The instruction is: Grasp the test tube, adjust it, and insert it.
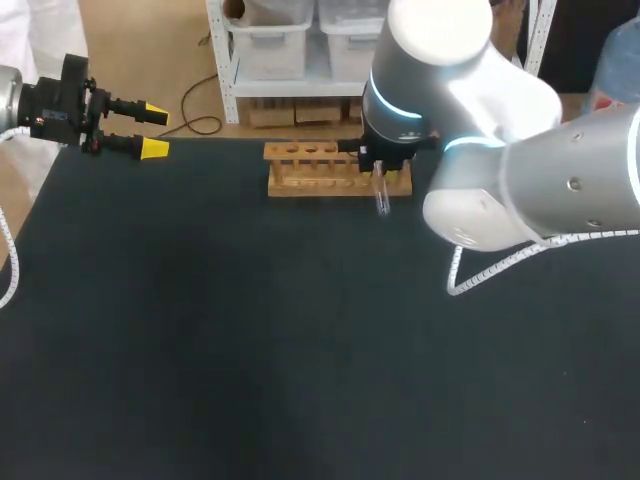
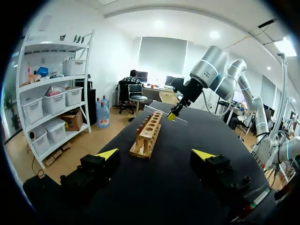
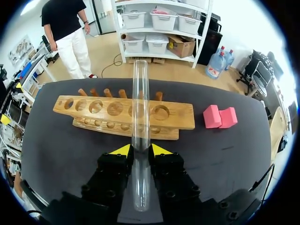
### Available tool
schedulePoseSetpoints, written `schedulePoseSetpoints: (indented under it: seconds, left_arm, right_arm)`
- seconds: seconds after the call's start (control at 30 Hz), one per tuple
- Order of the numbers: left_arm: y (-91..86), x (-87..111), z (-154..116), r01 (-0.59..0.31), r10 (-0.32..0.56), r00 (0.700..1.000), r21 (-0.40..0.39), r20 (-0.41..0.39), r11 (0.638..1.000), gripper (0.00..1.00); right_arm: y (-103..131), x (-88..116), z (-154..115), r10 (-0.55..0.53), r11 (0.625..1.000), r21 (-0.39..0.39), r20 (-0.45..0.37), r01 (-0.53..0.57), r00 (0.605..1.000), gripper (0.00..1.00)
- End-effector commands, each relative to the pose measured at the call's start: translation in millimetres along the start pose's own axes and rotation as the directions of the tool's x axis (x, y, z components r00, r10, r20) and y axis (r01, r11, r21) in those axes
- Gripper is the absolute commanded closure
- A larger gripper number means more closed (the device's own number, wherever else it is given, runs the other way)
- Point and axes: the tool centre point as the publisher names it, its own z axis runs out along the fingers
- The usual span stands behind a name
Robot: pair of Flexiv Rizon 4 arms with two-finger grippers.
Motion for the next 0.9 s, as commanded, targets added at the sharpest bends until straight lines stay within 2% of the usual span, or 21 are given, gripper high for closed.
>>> schedulePoseSetpoints:
  seconds: [0.03, 0.63, 0.9]
  left_arm:
    - [-0.6, 1.1, 0.0, -0.003, 0.003, 1.000, -0.001, 0.003, 1.000, 0.00]
    - [-0.6, 1.1, 0.0, -0.003, 0.003, 1.000, -0.001, 0.003, 1.000, 0.00]
    - [-0.6, 1.1, 0.0, -0.003, 0.003, 1.000, -0.001, 0.003, 1.000, 0.00]
  right_arm:
    - [1.0, -0.9, 3.7, 0.000, 1.000, -0.003, -0.014, 0.000, 1.000, 1.00]
    - [1.6, 5.5, 13.3, -0.007, 1.000, -0.006, -0.051, 0.006, 0.999, 1.00]
    - [-0.2, 6.7, 7.4, 0.000, 1.000, -0.004, -0.048, 0.000, 0.999, 1.00]
